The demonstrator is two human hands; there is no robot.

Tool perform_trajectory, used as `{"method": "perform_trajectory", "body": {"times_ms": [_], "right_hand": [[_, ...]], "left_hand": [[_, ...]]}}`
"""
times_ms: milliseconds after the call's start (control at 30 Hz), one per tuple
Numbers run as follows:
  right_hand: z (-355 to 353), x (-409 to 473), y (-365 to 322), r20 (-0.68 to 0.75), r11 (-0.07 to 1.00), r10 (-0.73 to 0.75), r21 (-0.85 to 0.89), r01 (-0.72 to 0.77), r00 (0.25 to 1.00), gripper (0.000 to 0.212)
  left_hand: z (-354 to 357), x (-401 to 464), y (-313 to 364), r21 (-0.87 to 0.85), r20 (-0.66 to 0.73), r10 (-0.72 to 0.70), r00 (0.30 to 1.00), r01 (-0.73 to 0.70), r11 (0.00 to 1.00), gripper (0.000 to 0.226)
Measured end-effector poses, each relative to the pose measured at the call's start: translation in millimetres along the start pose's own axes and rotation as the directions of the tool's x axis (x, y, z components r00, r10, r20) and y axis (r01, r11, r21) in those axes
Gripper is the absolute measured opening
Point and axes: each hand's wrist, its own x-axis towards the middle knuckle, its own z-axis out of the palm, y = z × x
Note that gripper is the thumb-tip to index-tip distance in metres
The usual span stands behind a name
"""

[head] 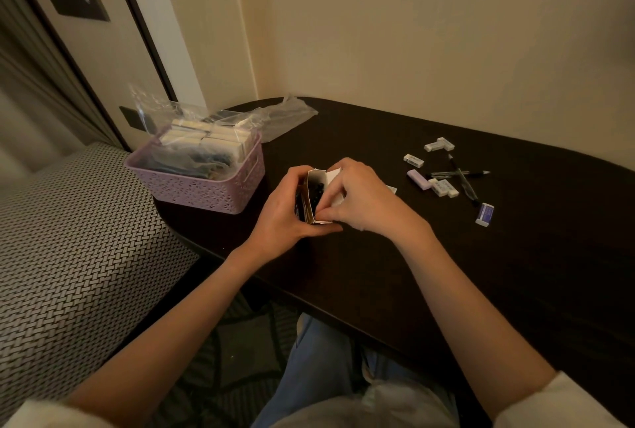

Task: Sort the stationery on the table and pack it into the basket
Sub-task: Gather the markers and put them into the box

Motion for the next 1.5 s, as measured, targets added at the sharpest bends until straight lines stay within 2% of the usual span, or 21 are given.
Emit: {"method": "perform_trajectory", "body": {"times_ms": [200,300,400,533,600,667,733,800,867,967,1033,1100,1167,1233,1333,1433,1500], "right_hand": [[6.8,2.2,-2.3,-0.013,0.983,0.015,-0.184,-0.017,1.000,0.006],[1.3,-3.8,1.7,0.009,0.996,-0.054,-0.075,0.055,0.998,0.005],[-19.4,-7.2,8.3,-0.156,0.994,-0.061,0.082,0.074,0.986,0.005],[-43.3,-4.5,37.7,-0.448,0.991,0.033,0.131,0.029,0.893,0.010],[-48.1,-2.7,62.9,-0.502,0.990,0.118,0.131,-0.059,0.857,0.014],[-45.8,-0.1,94.6,-0.469,0.974,0.225,0.078,-0.213,0.854,0.018],[-40.0,2.4,133.7,-0.373,0.908,0.397,0.026,-0.419,0.838,0.020],[-37.5,2.0,171.6,-0.316,0.798,0.570,-0.007,-0.602,0.759,0.023],[-42.0,0.1,201.2,-0.328,0.722,0.652,-0.006,-0.692,0.683,0.032],[-52.9,-1.2,231.6,-0.373,0.691,0.672,0.005,-0.723,0.640,0.043],[-58.6,2.8,249.5,-0.378,0.712,0.646,-0.014,-0.702,0.663,0.054],[-61.9,10.1,265.0,-0.312,0.742,0.621,-0.064,-0.668,0.719,0.062],[-62.2,18.0,276.1,-0.221,0.753,0.613,-0.126,-0.646,0.758,0.060],[-60.1,25.3,284.0,-0.192,0.753,0.596,-0.201,-0.626,0.779,0.047],[-55.3,33.9,286.2,-0.289,0.755,0.532,-0.263,-0.601,0.795,0.028],[-53.1,38.9,285.5,-0.418,0.738,0.484,-0.277,-0.616,0.768,0.032],[-53.8,41.0,284.0,-0.383,0.704,0.528,-0.303,-0.643,0.758,0.030]], "left_hand": [[2.4,-2.1,-0.2,0.070,0.028,0.040,0.999,-0.041,0.997,0.083],[3.8,-4.3,-2.7,0.068,0.010,0.028,1.000,-0.029,0.997,0.081],[4.6,-3.5,-4.4,0.053,-0.024,0.029,0.999,-0.028,0.998,0.083],[7.3,1.8,-0.5,0.036,-0.072,0.039,0.997,-0.037,0.999,0.082],[10.4,5.3,3.2,0.021,-0.076,0.047,0.996,-0.045,0.999,0.082],[15.7,10.2,8.2,0.004,-0.078,0.049,0.996,-0.049,0.999,0.081],[23.0,17.0,13.5,-0.010,-0.079,0.048,0.996,-0.049,0.999,0.081],[30.9,24.8,18.3,-0.011,-0.057,0.057,0.997,-0.058,0.998,0.081],[38.9,33.1,21.7,-0.004,-0.025,0.077,0.997,-0.077,0.997,0.081],[50.5,43.5,25.5,-0.001,0.007,0.087,0.996,-0.087,0.996,0.082],[57.3,49.0,27.3,-0.004,0.023,0.088,0.996,-0.088,0.996,0.081],[62.8,52.8,28.4,0.010,0.043,0.089,0.995,-0.090,0.996,0.082],[66.7,55.4,28.9,0.023,0.057,0.085,0.995,-0.087,0.996,0.083],[69.2,57.0,28.9,0.034,0.066,0.078,0.995,-0.080,0.996,0.082],[68.7,58.1,26.8,0.046,0.070,0.078,0.994,-0.082,0.996,0.081],[68.0,58.6,24.3,0.054,0.068,0.063,0.996,-0.066,0.996,0.081],[67.6,57.9,23.1,0.060,0.066,0.055,0.996,-0.059,0.996,0.081]]}}
